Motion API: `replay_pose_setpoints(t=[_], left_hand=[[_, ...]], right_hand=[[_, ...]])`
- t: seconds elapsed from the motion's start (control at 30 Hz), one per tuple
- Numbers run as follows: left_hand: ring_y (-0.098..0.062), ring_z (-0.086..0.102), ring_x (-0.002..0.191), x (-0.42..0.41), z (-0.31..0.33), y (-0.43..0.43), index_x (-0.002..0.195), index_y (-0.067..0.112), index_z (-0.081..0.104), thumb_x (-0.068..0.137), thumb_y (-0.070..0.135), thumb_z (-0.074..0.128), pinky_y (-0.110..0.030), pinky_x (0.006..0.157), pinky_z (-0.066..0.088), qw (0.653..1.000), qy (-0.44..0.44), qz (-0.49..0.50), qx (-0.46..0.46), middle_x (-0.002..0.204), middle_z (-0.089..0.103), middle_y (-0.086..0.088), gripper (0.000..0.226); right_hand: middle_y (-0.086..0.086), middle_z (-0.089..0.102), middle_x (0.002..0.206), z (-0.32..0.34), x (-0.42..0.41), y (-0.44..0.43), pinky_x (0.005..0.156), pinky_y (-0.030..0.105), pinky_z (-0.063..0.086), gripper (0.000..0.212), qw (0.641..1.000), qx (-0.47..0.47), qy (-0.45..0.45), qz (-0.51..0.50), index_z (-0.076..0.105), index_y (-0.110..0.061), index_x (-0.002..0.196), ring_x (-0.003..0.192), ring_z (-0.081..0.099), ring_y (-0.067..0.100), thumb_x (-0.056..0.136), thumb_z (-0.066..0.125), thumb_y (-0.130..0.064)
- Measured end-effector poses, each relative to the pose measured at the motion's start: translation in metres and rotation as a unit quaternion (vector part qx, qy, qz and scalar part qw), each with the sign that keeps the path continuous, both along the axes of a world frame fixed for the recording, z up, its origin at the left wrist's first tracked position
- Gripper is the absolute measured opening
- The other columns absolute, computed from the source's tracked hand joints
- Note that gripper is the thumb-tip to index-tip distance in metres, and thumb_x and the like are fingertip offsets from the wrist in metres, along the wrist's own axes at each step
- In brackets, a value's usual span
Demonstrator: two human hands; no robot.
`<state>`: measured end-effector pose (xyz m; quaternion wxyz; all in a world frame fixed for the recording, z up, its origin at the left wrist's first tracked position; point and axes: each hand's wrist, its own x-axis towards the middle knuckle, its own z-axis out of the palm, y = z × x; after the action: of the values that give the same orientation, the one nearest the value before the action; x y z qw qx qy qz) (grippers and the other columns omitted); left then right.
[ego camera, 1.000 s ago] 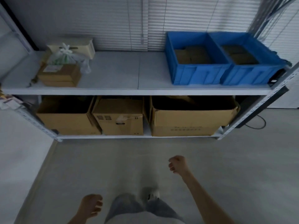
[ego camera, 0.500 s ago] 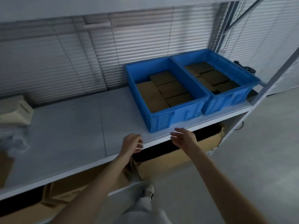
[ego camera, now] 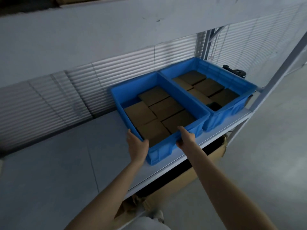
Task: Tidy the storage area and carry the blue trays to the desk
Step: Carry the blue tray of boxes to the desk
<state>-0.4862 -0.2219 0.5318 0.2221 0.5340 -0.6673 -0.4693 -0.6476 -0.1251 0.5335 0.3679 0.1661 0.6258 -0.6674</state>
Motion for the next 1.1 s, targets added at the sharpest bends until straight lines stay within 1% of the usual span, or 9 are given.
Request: replay_pose_setpoints(t=[0.13,0.23,0.3,0.4,0.53,0.7,0.8,0.87,1.1], left_hand=[[-0.039,0.062,0.098,-0.002,0.008,0.011,0.154,0.026,0.013,0.088,0.007,0.057,-0.049,0.08,0.054,0.996,-0.044,-0.001,-0.071,0.147,0.033,-0.021,0.082],[-0.028,0.059,0.083,0.011,0.008,0.018,0.153,0.024,0.018,0.09,0.008,0.056,-0.04,0.07,0.05,0.994,-0.065,-0.012,-0.087,0.144,0.035,-0.018,0.076],[-0.024,0.056,0.09,0.027,0.006,0.027,0.152,0.021,0.023,0.089,0.011,0.059,-0.038,0.072,0.05,0.989,-0.089,-0.022,-0.118,0.14,0.038,-0.015,0.073],[-0.029,0.049,0.121,0.049,0.007,0.039,0.141,0.018,0.042,0.086,0.018,0.064,-0.045,0.088,0.052,0.968,-0.122,-0.04,-0.214,0.136,0.045,-0.012,0.06],[-0.026,0.053,0.108,0.063,0.019,0.058,0.109,0.016,0.064,0.083,0.022,0.068,-0.042,0.082,0.05,0.923,-0.147,-0.069,-0.35,0.116,0.054,-0.005,0.026],[-0.023,0.055,0.102,0.058,0.027,0.08,0.095,0.019,0.066,0.088,0.025,0.064,-0.038,0.082,0.049,0.907,-0.149,-0.155,-0.362,0.104,0.059,0.0,0.01],[-0.023,0.055,0.101,0.045,0.03,0.08,0.096,0.018,0.065,0.089,0.025,0.062,-0.041,0.082,0.049,0.901,-0.141,-0.182,-0.367,0.104,0.059,-0.001,0.01],[-0.025,0.053,0.105,0.035,0.032,0.07,0.101,0.017,0.064,0.09,0.027,0.06,-0.042,0.084,0.048,0.893,-0.154,-0.199,-0.373,0.109,0.058,-0.002,0.015],[-0.034,0.049,0.123,-0.011,0.024,-0.009,0.139,0.015,0.048,0.09,0.039,0.06,-0.05,0.093,0.048,0.866,-0.25,-0.265,-0.342,0.14,0.048,-0.012,0.056]], right_hand=[[0.01,0.044,0.079,0.004,0.001,0.0,0.052,0.029,0.04,0.031,1.0,0.003,-0.011,0.009,0.044,-0.012,0.086,0.061,0.047,0.02,0.085,0.073,-0.023],[0.008,0.042,0.071,0.005,0.016,0.012,0.047,0.027,0.035,0.029,1.0,0.001,-0.009,0.022,0.043,-0.012,0.081,0.054,0.041,0.019,0.086,0.07,-0.021],[0.008,0.043,0.07,0.004,0.033,0.026,0.047,0.028,0.035,0.027,1.0,0.006,-0.005,0.027,0.045,-0.011,0.081,0.055,0.043,0.02,0.087,0.069,-0.022],[0.007,0.04,0.069,0.004,0.06,0.056,0.05,0.031,0.032,0.028,1.0,0.01,0.005,0.015,0.043,-0.011,0.081,0.056,0.039,0.02,0.087,0.066,-0.024],[0.005,0.035,0.061,0.008,0.089,0.111,0.049,0.032,0.028,0.03,0.999,0.011,0.04,-0.028,0.039,-0.015,0.07,0.052,0.034,0.018,0.083,0.065,-0.021],[0.007,0.059,0.07,0.006,0.113,0.188,0.062,0.039,0.048,0.018,0.989,0.067,0.028,-0.128,0.061,-0.01,0.074,0.066,0.057,0.025,0.074,0.069,-0.026],[0.01,0.068,0.077,-0.001,0.111,0.227,0.072,0.047,0.058,0.03,0.984,0.086,0.025,-0.154,0.068,-0.008,0.082,0.074,0.067,0.031,0.064,0.07,-0.032],[0.012,0.07,0.077,-0.003,0.107,0.248,0.073,0.049,0.059,0.028,0.982,0.094,0.033,-0.16,0.07,-0.007,0.079,0.075,0.069,0.033,0.062,0.071,-0.029],[0.014,0.064,0.078,0.003,0.099,0.273,0.068,0.042,0.052,0.015,0.977,0.133,0.054,-0.158,0.062,-0.006,0.078,0.073,0.062,0.03,0.08,0.069,-0.019]])
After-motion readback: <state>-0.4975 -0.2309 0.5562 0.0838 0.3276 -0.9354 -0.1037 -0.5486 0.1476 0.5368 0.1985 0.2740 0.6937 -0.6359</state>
